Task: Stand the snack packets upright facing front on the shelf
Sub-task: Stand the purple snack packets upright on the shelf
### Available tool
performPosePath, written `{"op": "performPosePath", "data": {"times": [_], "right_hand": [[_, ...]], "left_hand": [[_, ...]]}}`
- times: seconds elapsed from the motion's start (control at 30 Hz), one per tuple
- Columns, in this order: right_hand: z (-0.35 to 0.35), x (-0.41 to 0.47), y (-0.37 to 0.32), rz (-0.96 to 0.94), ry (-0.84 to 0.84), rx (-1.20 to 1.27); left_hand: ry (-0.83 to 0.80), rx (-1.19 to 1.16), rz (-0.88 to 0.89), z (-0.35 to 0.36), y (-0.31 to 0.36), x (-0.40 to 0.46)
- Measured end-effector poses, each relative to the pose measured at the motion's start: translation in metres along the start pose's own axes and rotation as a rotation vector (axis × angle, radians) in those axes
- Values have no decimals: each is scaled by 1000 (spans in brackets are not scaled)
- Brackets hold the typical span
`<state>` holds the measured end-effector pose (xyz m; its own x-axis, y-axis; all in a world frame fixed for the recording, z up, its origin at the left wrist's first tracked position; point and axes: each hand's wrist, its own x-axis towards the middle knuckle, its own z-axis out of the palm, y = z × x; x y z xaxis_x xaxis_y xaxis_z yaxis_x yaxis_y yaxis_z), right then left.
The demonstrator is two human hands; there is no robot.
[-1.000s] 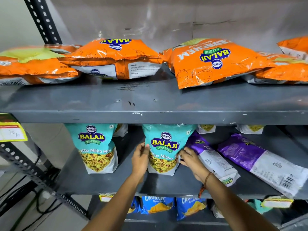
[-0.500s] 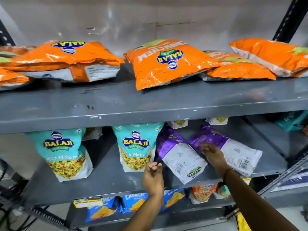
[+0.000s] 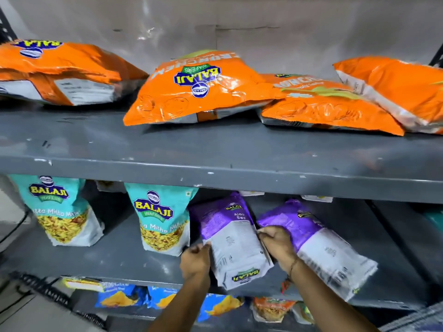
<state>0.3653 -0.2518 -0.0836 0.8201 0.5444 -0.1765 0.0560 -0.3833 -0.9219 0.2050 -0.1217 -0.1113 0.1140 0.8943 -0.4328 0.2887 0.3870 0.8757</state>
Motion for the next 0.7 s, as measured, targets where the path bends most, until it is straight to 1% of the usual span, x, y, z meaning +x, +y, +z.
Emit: {"op": "performPosePath", "data": {"times": [0.07, 0.13, 0.2, 0.27, 0.37, 0.43, 0.5, 0.63, 0.7], "right_hand": [[-4, 3, -1, -68, 11, -33], [-12, 3, -5, -172, 60, -60], [-21, 0, -15, -275, 145, -58], [-30, -5, -26, -367, 242, -48], [-39, -16, -34, -482, 341, 10], [-40, -23, -32, -520, 364, 49], [-39, -29, -23, -526, 376, 54], [-40, -41, 9, -503, 332, -26], [-45, -46, 15, -492, 305, -58]], "left_hand": [[43, -26, 18, 4, 2, -5], [40, -94, 63, 10, 7, -11], [-11, -202, 143, 15, 20, -20], [-70, -319, 266, 19, 41, -31], [-133, -391, 454, 24, 68, -43], [-169, -410, 501, 27, 76, -43], [-182, -357, 520, 28, 72, -39], [-234, -109, 557, 26, 41, -23], [-254, -24, 591, 25, 31, -18]]}}
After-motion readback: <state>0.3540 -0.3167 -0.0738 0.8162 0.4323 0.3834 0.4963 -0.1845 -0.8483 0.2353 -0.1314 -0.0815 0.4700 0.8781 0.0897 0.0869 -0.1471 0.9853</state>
